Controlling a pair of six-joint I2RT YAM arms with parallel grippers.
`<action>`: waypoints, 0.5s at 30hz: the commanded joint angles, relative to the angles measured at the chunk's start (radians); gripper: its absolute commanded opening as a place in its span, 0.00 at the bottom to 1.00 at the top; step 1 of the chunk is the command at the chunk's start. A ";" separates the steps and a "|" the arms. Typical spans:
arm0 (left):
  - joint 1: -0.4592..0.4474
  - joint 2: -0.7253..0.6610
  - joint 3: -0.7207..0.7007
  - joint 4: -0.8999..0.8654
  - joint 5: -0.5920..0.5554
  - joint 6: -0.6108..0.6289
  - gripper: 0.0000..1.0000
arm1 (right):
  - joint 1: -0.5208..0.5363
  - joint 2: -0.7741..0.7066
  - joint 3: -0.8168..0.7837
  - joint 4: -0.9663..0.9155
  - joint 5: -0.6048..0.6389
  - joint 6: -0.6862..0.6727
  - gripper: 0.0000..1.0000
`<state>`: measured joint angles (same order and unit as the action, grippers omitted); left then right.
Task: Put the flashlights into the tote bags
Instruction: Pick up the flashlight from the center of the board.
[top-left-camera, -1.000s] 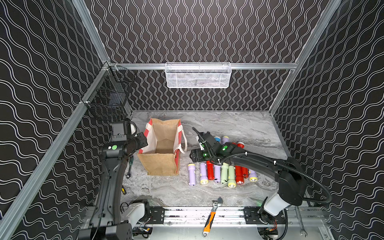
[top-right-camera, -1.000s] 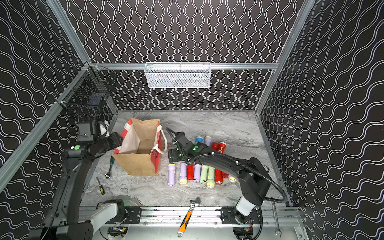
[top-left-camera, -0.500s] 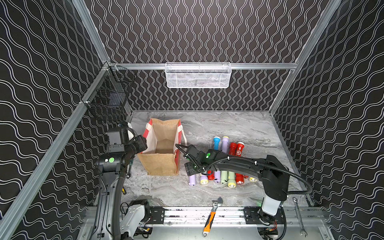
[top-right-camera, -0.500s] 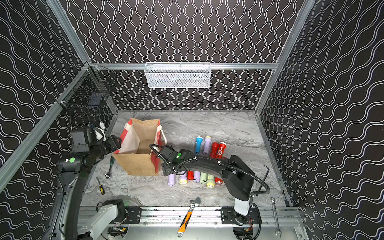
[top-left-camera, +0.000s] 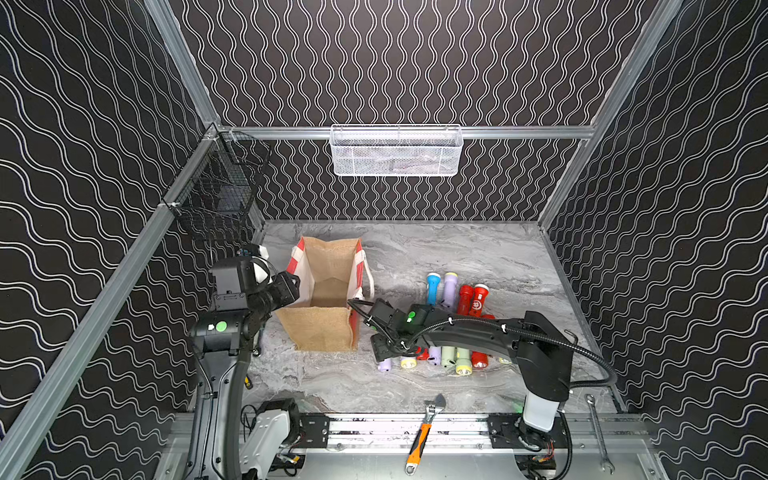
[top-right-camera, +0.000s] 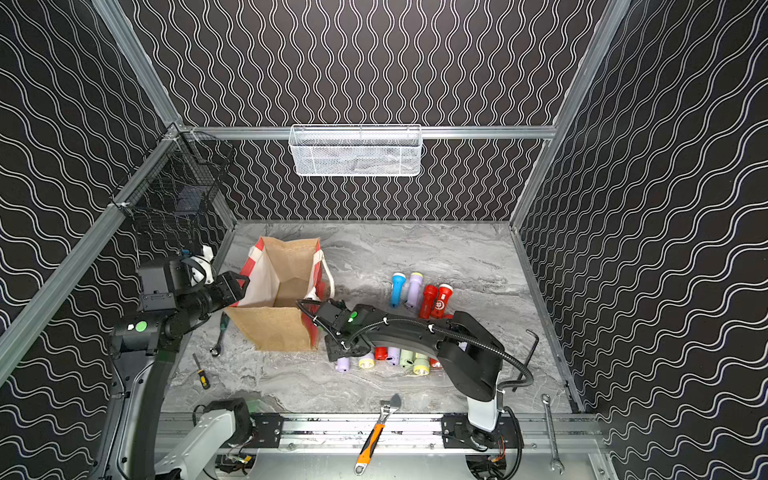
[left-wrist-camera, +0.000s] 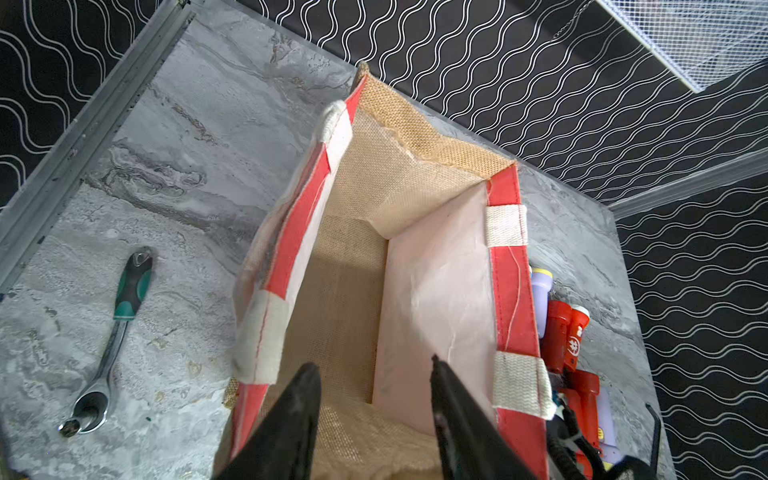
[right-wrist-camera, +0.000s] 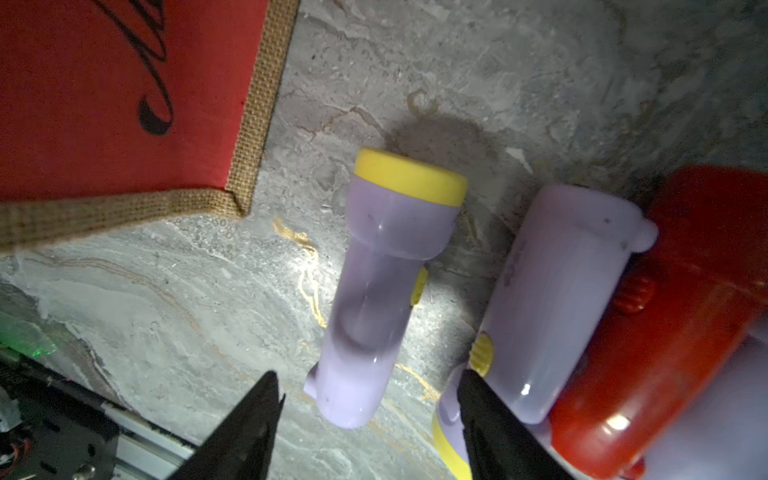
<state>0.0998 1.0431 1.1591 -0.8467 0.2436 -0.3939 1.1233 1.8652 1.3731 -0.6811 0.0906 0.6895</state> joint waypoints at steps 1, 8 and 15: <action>0.002 -0.003 0.006 0.035 0.018 -0.011 0.48 | 0.006 0.026 0.028 -0.027 -0.031 0.019 0.68; 0.000 -0.004 -0.002 0.038 0.039 -0.008 0.48 | 0.007 0.079 0.048 -0.041 -0.051 0.026 0.61; -0.002 -0.009 -0.020 0.042 0.050 -0.006 0.47 | 0.007 0.109 0.049 -0.046 -0.080 0.029 0.60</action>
<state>0.0978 1.0340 1.1454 -0.8406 0.2779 -0.3939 1.1301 1.9633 1.4178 -0.7029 0.0311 0.6998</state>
